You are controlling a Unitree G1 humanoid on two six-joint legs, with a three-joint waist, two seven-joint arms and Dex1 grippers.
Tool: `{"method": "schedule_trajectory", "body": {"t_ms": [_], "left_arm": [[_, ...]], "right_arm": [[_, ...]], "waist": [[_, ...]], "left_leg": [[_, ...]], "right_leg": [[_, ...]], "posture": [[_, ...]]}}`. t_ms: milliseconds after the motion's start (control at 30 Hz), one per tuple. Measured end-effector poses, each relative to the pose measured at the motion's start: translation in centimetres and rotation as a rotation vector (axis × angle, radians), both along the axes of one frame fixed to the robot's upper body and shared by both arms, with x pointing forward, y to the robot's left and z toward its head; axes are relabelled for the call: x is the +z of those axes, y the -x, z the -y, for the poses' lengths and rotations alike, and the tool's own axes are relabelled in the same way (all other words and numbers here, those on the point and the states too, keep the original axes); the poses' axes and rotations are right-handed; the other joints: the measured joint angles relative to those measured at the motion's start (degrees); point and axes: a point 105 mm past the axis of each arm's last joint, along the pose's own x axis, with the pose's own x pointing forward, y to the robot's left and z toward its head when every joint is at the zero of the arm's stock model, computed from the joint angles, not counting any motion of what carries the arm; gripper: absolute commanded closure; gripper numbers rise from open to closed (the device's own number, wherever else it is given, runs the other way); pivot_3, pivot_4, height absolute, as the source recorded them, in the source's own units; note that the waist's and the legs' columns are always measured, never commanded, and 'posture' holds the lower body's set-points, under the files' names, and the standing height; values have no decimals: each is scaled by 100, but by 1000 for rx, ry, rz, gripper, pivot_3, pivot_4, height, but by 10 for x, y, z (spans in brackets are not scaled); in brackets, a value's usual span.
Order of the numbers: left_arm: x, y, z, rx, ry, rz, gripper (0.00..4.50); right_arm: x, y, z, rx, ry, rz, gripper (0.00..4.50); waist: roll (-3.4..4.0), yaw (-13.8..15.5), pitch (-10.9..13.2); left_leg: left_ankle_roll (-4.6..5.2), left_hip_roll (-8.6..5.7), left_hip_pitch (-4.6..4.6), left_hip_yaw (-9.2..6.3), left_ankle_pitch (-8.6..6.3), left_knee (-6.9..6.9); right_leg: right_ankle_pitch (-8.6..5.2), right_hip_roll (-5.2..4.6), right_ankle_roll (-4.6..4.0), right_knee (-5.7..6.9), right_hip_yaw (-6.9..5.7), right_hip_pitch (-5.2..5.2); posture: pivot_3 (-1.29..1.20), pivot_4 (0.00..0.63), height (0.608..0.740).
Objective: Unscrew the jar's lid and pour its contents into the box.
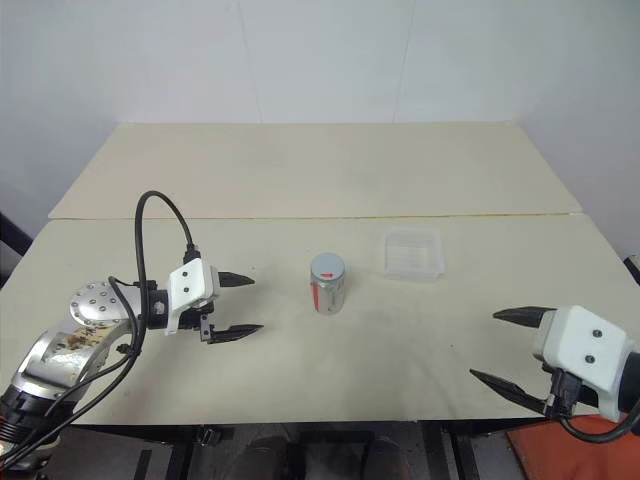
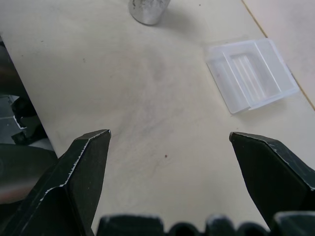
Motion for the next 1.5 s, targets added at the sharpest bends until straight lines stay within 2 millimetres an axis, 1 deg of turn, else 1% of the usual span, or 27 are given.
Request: {"method": "schedule_trajectory", "body": {"t_ms": [333,433,533,600,767,867,933,1067,1133,1167,1367,1500], "left_arm": [[0,1,1,-9,1,-6,19],[1,1,3,-10,37,-12,19],[5,-5,9,34,151,-8,19],[4,-8,13,64,203,6,19],[-14,-6,22,142,268,23,19],[-23,-3,34,179,340,-2,19],[-25,-3,41,208,344,14,19],[-29,-1,45,255,333,44,19],[-31,2,51,273,351,48,19],[-32,3,54,281,360,49,19],[-26,0,64,352,431,80,19],[-27,1,72,357,446,82,19]], "right_arm": [[-2,0,-3,5,-2,0,0],[0,-1,-3,-3,-10,15,0],[1,-4,-4,-9,-17,36,0],[2,-6,-6,-14,-31,49,0],[3,-12,-13,-30,-94,71,0],[4,-17,-17,-36,-109,86,0],[4,-18,-19,-38,-119,86,0],[1,-19,-24,-32,-138,78,0],[1,-19,-25,-30,-143,76,0],[0,-19,-26,-30,-145,77,0],[2,-24,-30,-35,-165,101,0],[1,-24,-31,-36,-168,102,0]], "waist": [[0,-1,0],[0,2,0],[0,1,0],[0,0,0],[0,-22,0],[0,-18,-1],[-1,4,-1],[1,6,-1],[1,6,-1],[0,6,-1],[1,17,-2],[1,27,-2]], "left_leg": [[0,0,0,0,0,0],[0,0,0,0,0,1],[0,0,1,-2,0,2],[0,-1,0,-2,0,2],[0,0,0,-2,0,2],[2,0,1,-4,-1,3],[3,0,0,-6,-1,3],[6,0,-1,-5,-4,2],[11,-1,-1,-4,-6,4],[29,-1,-1,-5,-16,4],[33,-1,1,-7,-19,4],[32,-2,-2,-7,-18,4]], "right_leg": [[0,0,0,0,0,0],[0,0,0,0,0,0],[1,0,0,1,0,1],[1,0,0,1,0,1],[1,0,0,1,1,1],[2,-4,0,2,0,3],[2,-4,0,1,-1,3],[2,-4,-1,0,0,3],[2,-5,0,-1,1,3],[2,-5,0,0,0,3],[3,-5,-1,2,0,3],[3,-5,-1,0,-2,3]], "posture": [[0,150,740],[0,150,740],[0,150,740],[0,150,740],[0,150,740],[0,150,740],[0,150,740],[0,150,740],[0,150,740],[0,150,740],[0,150,740],[0,150,740]]}}
